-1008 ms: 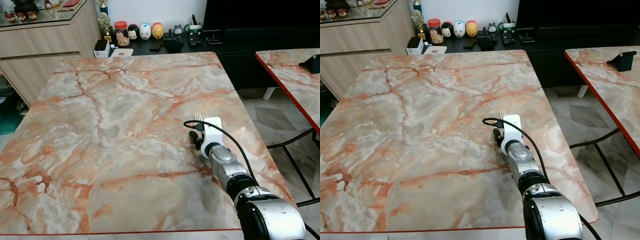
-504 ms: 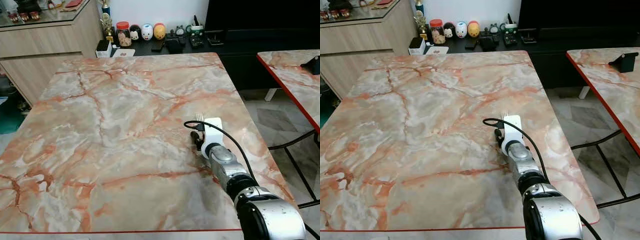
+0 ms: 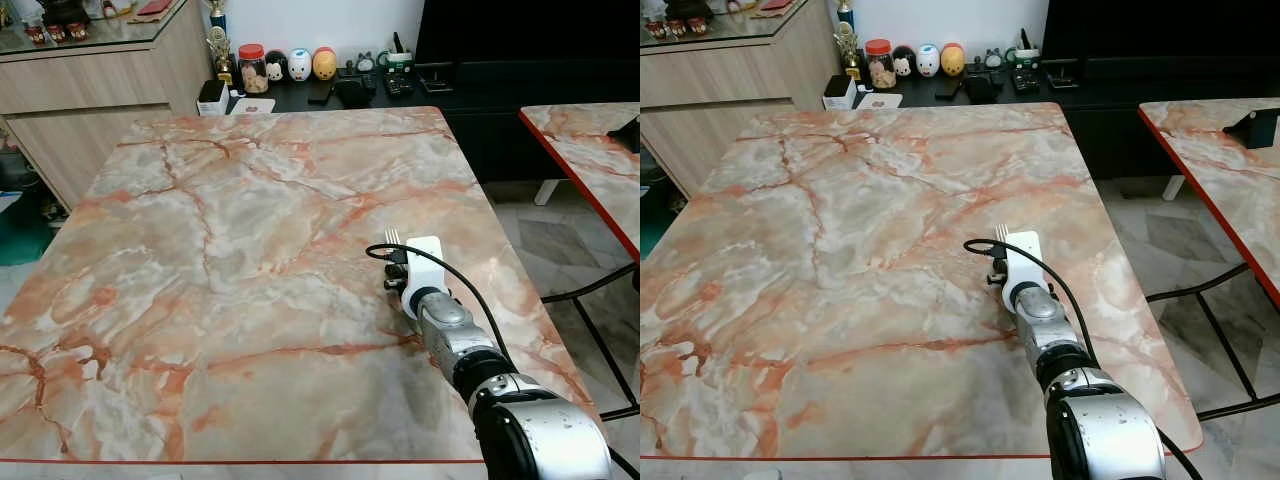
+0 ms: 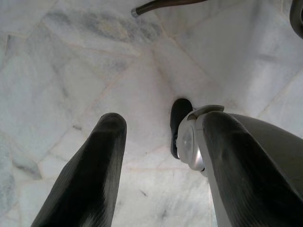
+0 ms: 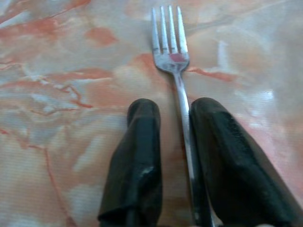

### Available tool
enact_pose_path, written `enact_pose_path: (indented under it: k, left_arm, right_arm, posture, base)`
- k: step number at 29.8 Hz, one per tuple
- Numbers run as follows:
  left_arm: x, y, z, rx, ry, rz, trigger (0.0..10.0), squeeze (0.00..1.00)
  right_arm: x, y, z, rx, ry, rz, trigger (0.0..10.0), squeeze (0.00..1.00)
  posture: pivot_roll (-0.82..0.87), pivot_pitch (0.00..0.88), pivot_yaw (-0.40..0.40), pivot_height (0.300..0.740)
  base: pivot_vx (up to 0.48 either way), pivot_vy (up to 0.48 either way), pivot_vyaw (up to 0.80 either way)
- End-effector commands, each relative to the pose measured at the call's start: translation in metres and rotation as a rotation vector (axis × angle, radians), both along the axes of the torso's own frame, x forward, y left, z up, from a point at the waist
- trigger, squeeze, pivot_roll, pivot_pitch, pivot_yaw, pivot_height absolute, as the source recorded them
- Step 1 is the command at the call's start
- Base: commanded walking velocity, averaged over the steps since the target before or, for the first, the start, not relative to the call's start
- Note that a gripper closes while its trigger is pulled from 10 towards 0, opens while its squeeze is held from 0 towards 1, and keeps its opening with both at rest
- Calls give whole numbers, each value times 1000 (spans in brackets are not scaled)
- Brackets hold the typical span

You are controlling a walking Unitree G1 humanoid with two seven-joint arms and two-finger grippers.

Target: Setting the table

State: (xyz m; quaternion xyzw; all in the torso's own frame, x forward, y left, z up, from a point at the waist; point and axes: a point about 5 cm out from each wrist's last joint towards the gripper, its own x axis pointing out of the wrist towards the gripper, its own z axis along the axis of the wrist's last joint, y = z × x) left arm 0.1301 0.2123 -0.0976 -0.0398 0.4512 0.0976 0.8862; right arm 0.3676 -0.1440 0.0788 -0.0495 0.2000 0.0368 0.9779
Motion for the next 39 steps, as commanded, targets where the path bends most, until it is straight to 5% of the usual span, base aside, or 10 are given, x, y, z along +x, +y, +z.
enact_pose_path:
  k: [1, 16, 25, 26, 32, 39]
  left_arm:
    - [-1, 1, 0, 5, 5, -3, 10000, 0]
    - [10, -3, 3, -5, -21, -2, 10000, 0]
    - [16, -4, 4, -4, -25, -3, 10000, 0]
    - [16, -4, 4, -5, -27, -5, 10000, 0]
    - [20, -3, 6, -5, -32, -10, 10000, 0]
    - [23, -3, 7, -1, -28, -9, 10000, 0]
  right_arm:
    - [-8, -5, -13, -3, 58, -16, 0, 0]
    - [-10, -3, -16, 5, 42, 3, 0, 0]
    - [-7, 9, -2, 55, -144, 30, 0, 0]
    - [-7, 7, 0, 62, -166, 13, 10000, 0]
    - [-8, -2, 11, 73, -291, -67, 10000, 0]
    - [-23, 7, 34, 36, -546, 16, 10000, 0]
  posture:
    - [-4, 29, 41, 740]
    - [-9, 0, 29, 740]
    - [-20, 0, 24, 740]
    - [-22, 0, 27, 740]
    - [-49, 0, 38, 740]
    - [-54, 0, 39, 740]
  base:
    - [0, 0, 0]
    - [0, 0, 0]
    - [0, 0, 0]
    - [0, 0, 0]
    - [0, 0, 0]
    - [0, 0, 0]
